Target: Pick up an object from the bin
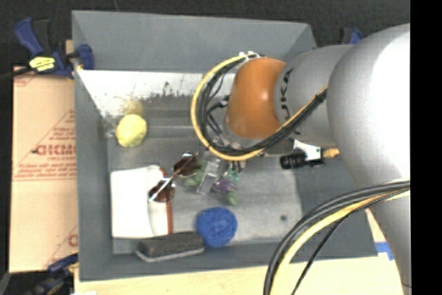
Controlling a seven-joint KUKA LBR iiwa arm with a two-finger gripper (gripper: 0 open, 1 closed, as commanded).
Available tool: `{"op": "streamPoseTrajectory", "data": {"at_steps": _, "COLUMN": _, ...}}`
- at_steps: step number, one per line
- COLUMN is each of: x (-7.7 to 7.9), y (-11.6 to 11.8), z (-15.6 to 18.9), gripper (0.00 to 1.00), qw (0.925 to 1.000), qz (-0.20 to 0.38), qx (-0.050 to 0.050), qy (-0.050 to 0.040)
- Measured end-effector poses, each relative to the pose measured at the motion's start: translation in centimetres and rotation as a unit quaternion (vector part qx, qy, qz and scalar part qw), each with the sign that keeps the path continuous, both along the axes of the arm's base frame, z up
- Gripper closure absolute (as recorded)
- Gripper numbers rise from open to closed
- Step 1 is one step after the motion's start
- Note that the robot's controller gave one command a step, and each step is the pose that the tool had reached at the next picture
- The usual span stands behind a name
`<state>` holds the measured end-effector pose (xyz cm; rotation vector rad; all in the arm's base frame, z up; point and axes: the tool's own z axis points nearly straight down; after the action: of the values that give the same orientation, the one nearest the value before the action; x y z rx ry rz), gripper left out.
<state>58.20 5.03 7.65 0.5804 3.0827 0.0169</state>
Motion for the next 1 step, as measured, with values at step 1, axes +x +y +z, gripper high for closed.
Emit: {"op": "streamPoseTrajectory", "data": {"at_steps": 1, "x": -0.02, "y": -0.03, "z": 1.18, "gripper": 1.00, "qw": 1.0000, "qz": 0.000, "qx": 0.000, "qy": 0.0000}}
